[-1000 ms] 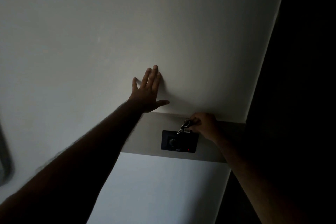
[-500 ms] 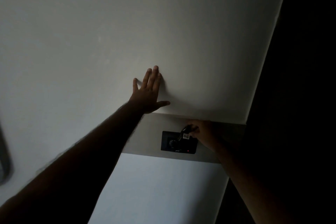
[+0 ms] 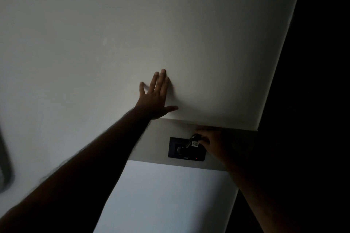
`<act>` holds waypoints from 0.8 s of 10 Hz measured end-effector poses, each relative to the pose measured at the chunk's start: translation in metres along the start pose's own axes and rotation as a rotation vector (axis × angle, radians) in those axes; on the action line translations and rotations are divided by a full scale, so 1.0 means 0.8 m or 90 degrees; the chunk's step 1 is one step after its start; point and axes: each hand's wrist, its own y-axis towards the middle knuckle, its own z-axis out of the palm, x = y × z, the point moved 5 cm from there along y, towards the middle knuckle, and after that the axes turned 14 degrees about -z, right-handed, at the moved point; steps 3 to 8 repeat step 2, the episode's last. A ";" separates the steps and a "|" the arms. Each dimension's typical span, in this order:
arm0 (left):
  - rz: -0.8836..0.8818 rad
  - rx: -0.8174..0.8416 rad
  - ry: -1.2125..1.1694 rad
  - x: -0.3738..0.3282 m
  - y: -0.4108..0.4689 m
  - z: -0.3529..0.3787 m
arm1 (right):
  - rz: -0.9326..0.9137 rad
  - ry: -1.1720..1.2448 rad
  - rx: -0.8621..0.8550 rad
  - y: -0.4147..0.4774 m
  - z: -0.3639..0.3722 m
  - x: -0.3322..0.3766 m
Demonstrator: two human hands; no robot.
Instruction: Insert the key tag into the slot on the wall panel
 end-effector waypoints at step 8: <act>-0.008 0.039 0.007 -0.002 -0.001 -0.002 | -0.053 -0.124 0.056 -0.009 -0.028 0.033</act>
